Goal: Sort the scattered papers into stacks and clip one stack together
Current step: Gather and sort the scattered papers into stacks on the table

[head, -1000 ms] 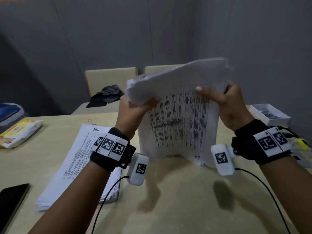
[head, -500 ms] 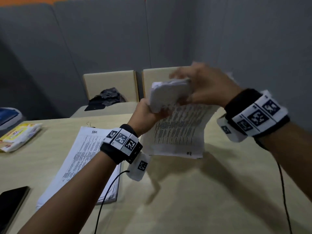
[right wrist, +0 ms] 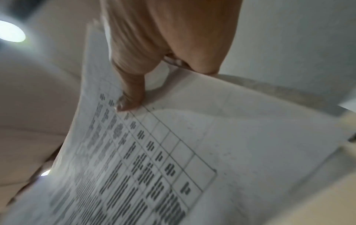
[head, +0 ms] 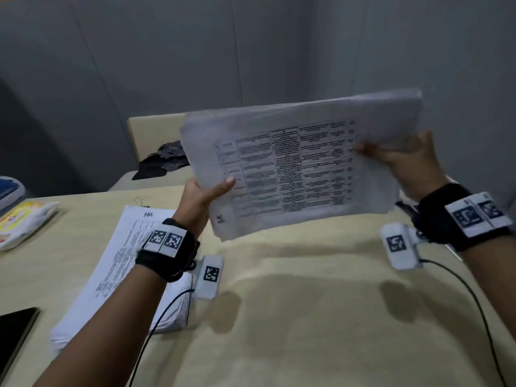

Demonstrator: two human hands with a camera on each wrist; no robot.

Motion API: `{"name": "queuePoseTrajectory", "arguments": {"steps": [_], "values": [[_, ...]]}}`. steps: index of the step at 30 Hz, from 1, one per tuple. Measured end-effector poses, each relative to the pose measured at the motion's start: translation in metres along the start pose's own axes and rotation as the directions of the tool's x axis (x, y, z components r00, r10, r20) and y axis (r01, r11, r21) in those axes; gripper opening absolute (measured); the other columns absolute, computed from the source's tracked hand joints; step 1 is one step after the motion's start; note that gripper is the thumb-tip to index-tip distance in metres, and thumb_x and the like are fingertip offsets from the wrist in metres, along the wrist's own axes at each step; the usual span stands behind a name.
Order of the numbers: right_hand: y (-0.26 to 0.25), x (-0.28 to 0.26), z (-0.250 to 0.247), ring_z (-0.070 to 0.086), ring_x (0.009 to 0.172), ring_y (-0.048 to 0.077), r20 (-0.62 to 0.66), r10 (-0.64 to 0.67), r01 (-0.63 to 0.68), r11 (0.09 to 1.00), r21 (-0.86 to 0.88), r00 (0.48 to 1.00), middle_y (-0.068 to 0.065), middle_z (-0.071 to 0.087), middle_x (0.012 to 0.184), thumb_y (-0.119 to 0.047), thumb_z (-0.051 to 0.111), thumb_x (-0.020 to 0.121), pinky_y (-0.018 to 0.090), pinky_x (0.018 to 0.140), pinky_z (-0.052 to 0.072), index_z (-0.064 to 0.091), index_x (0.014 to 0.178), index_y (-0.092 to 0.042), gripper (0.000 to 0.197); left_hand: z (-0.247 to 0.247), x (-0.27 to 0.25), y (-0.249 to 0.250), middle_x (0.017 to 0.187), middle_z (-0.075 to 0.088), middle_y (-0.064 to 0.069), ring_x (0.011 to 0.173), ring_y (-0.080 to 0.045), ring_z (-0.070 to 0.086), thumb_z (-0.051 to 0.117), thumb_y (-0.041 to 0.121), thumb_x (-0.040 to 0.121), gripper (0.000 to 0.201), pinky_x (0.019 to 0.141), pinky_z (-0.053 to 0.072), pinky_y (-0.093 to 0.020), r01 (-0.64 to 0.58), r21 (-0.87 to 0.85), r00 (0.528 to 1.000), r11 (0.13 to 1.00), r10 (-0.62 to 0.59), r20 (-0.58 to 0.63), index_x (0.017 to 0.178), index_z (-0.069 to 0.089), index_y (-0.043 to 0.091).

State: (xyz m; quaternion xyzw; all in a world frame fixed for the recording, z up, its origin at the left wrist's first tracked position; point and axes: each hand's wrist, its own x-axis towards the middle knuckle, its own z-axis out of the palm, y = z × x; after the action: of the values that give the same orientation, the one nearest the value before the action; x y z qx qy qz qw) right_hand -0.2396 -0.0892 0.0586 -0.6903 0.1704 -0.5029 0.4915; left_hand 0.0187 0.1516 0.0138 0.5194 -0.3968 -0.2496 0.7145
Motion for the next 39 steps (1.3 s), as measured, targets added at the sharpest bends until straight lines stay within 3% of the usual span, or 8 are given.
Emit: {"name": "queuePoseTrajectory", "arguments": {"steps": [5, 10, 14, 21, 25, 29, 35, 39], "values": [[0.054, -0.020, 0.004, 0.068, 0.110, 0.027, -0.009, 0.051, -0.048, 0.980, 0.195, 0.999, 0.009, 0.072, 0.117, -0.038, 0.094, 0.056, 0.039, 0.088, 0.058, 0.067, 0.117, -0.003, 0.075, 0.009, 0.009, 0.005, 0.115, 0.069, -0.020, 0.105, -0.041, 0.065, 0.076, 0.009, 0.075, 0.041, 0.090, 0.054, -0.056, -0.044, 0.092, 0.992, 0.995, 0.054, -0.114, 0.113, 0.067, -0.004], [0.091, -0.046, -0.007, 0.072, 0.100, 0.018, 0.140, 0.219, -0.216, 0.976, -0.039, 0.966, -0.001, 0.077, 0.103, -0.046, 0.093, 0.047, 0.035, 0.087, 0.059, 0.072, 0.104, -0.016, 0.068, -0.005, -0.009, -0.033, 0.106, 0.074, -0.016, 0.098, -0.036, 0.070, 0.082, 0.014, 0.063, 0.050, 0.077, 0.058, -0.040, 0.159, 0.085, 0.978, 0.984, -0.145, -0.147, 0.108, 0.069, -0.001], [0.094, -0.047, -0.011, 0.072, 0.101, 0.014, 0.231, 0.193, -0.203, 0.979, 0.024, 0.954, -0.003, 0.077, 0.106, -0.052, 0.094, 0.041, 0.023, 0.084, 0.057, 0.070, 0.107, -0.017, 0.078, -0.013, -0.011, -0.035, 0.114, 0.070, -0.020, 0.105, -0.041, 0.066, 0.079, 0.014, 0.067, 0.051, 0.087, 0.056, -0.050, 0.138, 0.045, 0.984, 0.989, -0.132, -0.119, 0.115, 0.066, -0.001], [0.082, -0.035, 0.002, 0.069, 0.099, 0.012, 0.206, 0.086, -0.079, 0.996, -0.043, 0.975, -0.001, 0.075, 0.107, -0.023, 0.085, 0.067, 0.022, 0.084, 0.052, 0.072, 0.111, -0.015, 0.047, -0.003, -0.002, -0.022, 0.104, 0.073, -0.016, 0.095, -0.033, 0.071, 0.081, 0.019, 0.067, 0.045, 0.083, 0.057, -0.049, 0.092, 0.086, 0.989, 0.992, -0.081, -0.122, 0.109, 0.067, 0.007], [0.076, -0.032, 0.024, 0.073, 0.095, 0.018, 0.108, 0.168, -0.173, 0.984, 0.038, 0.980, 0.000, 0.078, 0.098, -0.031, 0.086, 0.061, 0.032, 0.083, 0.057, 0.073, 0.101, -0.016, 0.044, 0.007, 0.000, -0.018, 0.106, 0.072, -0.022, 0.095, -0.037, 0.071, 0.073, 0.003, 0.080, 0.034, 0.084, 0.057, -0.051, 0.077, 0.139, 0.978, 0.987, -0.048, -0.201, 0.112, 0.065, -0.005], [0.071, -0.023, 0.029, 0.074, 0.094, 0.024, -0.004, 0.176, -0.175, 0.980, 0.093, 0.984, 0.008, 0.076, 0.102, -0.049, 0.090, 0.049, 0.038, 0.082, 0.058, 0.073, 0.102, -0.009, 0.069, 0.008, 0.007, -0.006, 0.097, 0.073, -0.017, 0.085, -0.029, 0.072, 0.072, -0.002, 0.080, 0.025, 0.075, 0.060, -0.039, 0.011, 0.138, 0.967, 0.990, 0.024, -0.253, 0.105, 0.067, -0.001], [0.099, -0.051, 0.025, 0.071, 0.100, 0.014, 0.134, 0.337, -0.334, 0.941, -0.044, 0.932, -0.008, 0.077, 0.101, -0.061, 0.090, 0.036, 0.041, 0.093, 0.054, 0.073, 0.100, -0.024, 0.076, -0.002, -0.009, -0.041, 0.108, 0.073, -0.015, 0.096, -0.028, 0.071, 0.074, 0.000, 0.078, 0.037, 0.091, 0.055, -0.051, 0.278, 0.299, 0.946, 0.913, -0.206, -0.252, 0.114, 0.067, -0.001], [0.094, -0.057, 0.021, 0.067, 0.107, 0.019, 0.159, 0.373, -0.351, 0.925, -0.149, 0.914, -0.003, 0.074, 0.108, -0.043, 0.086, 0.050, 0.046, 0.099, 0.052, 0.070, 0.098, -0.030, 0.052, -0.004, -0.006, -0.025, 0.111, 0.071, -0.016, 0.095, -0.027, 0.071, 0.077, -0.001, 0.074, 0.044, 0.087, 0.058, -0.047, 0.224, 0.278, 0.953, 0.934, -0.150, -0.264, 0.116, 0.065, -0.001]]}}
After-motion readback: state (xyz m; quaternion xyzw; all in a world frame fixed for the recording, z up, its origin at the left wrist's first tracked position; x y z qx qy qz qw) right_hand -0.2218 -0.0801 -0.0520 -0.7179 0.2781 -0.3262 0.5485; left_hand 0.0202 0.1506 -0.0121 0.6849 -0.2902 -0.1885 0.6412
